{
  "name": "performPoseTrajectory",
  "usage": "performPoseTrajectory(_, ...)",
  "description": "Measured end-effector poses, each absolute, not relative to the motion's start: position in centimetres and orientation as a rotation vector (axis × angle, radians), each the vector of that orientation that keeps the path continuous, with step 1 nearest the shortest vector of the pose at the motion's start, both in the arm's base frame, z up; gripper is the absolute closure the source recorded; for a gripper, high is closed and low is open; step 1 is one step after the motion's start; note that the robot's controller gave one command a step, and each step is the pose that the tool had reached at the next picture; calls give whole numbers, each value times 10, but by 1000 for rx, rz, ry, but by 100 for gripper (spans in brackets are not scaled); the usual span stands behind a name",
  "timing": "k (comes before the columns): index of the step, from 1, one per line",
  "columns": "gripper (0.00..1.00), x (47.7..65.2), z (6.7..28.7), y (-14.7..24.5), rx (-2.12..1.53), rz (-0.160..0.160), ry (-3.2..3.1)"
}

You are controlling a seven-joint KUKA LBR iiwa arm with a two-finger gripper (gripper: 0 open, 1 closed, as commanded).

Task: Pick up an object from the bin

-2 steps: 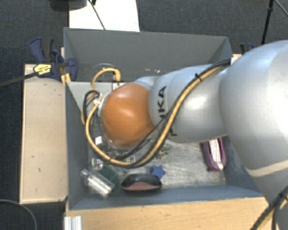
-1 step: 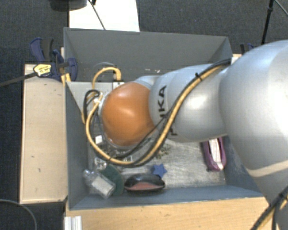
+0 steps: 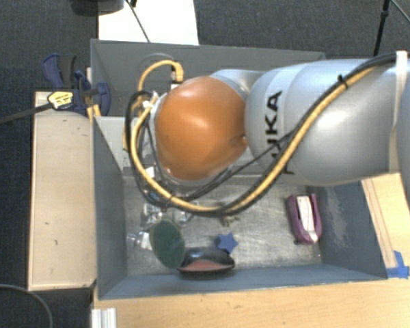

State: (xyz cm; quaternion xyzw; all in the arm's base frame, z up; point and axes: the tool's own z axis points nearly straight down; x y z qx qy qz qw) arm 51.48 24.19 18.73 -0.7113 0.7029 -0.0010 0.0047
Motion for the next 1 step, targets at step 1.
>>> performPoseTrajectory(1,100,513,252,254,-2246,-2,2182)
